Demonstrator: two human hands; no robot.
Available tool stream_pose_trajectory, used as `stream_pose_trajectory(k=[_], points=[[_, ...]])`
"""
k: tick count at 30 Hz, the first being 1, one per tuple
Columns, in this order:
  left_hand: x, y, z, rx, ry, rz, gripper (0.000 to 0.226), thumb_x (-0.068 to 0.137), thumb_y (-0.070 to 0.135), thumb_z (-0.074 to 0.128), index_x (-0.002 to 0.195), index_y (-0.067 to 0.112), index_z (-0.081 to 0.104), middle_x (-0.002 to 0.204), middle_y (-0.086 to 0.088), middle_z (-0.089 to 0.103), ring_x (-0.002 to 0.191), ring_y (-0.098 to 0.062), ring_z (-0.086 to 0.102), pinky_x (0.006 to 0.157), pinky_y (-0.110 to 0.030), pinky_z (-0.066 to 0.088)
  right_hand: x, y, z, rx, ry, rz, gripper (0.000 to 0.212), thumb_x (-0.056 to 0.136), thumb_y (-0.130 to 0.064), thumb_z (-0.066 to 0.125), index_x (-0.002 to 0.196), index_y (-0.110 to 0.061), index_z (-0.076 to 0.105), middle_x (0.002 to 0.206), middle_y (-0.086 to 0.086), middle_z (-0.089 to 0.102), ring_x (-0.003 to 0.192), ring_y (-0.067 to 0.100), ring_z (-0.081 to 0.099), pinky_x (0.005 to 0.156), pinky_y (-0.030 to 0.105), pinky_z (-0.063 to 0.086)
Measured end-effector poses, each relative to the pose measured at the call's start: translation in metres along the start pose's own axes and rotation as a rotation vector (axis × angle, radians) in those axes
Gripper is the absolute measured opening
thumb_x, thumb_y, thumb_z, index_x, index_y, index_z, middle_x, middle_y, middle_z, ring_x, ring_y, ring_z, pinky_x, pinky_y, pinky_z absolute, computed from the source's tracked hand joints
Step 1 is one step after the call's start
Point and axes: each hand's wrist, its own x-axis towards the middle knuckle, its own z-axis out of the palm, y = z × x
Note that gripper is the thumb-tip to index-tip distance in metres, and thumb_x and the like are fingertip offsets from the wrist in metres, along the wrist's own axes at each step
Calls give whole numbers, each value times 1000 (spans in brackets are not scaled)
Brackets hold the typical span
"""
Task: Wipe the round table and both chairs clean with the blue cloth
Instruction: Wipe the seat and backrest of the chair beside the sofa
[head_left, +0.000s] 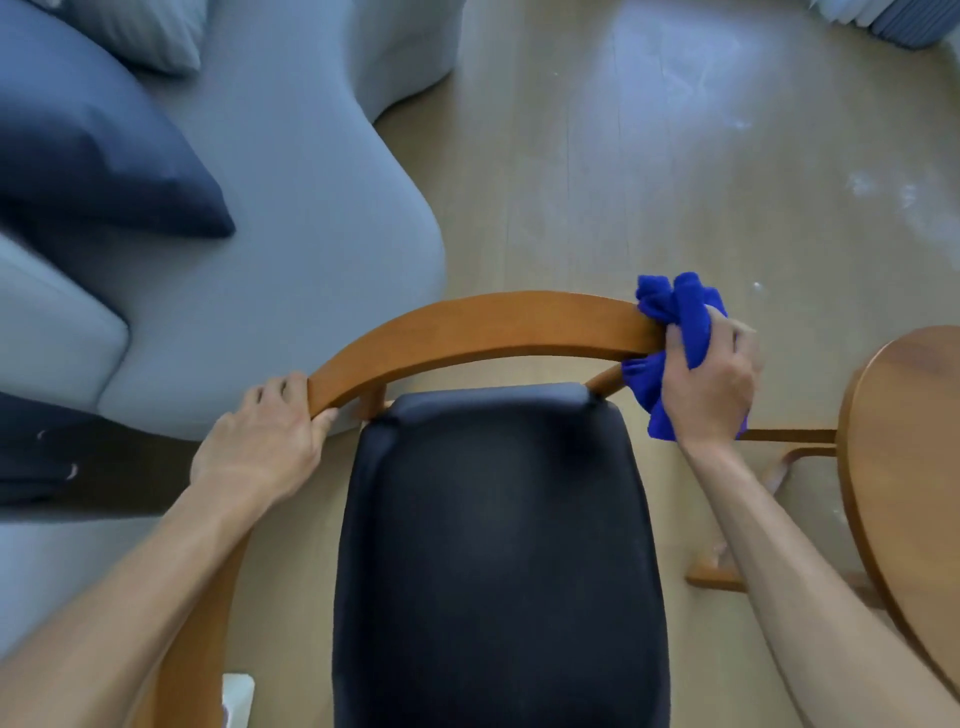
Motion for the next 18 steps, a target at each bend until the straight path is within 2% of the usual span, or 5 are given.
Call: stream_pose_trajectory(k=[2,5,10,15,18], points=[[1,0,2,16,9,-4,53,97,52,21,131,13,31,121,-11,51,107,-28,53,84,-42,48,-39,11,-17,108,38,12,32,92,-25,58,117,-4,58,113,18,56,103,34,53,90,42,45],[2,0,5,37,17,-15,66,97,54,22,148,14,10,140,-13,40,128,-31,42,98,-46,42,-107,22,-9,128,-164,-12,33,88,-18,65,119,-7,60,119,15,54,108,34,52,93,35,40],[1,-2,9,125,75,26,72,94,59,17,151,22,-7,158,-14,14,146,-34,16,115,-50,22,-188,39,41,-335,-700,-173,74,82,-56,63,145,-25,38,156,14,23,140,38,26,107,53,28],[-3,-4,12,298,178,269,68,96,55,10,154,21,-3,161,-14,6,148,-34,6,118,-53,11,-200,62,53,-349,-647,-296,70,71,-56,65,129,-18,60,143,20,44,123,44,48,86,56,46],[3,-1,7,369,183,416,72,91,52,11,152,13,5,161,-13,8,148,-33,7,119,-52,11,-221,48,53,-296,-618,-164,67,68,-54,69,125,-20,62,141,15,48,119,41,50,82,50,45]])
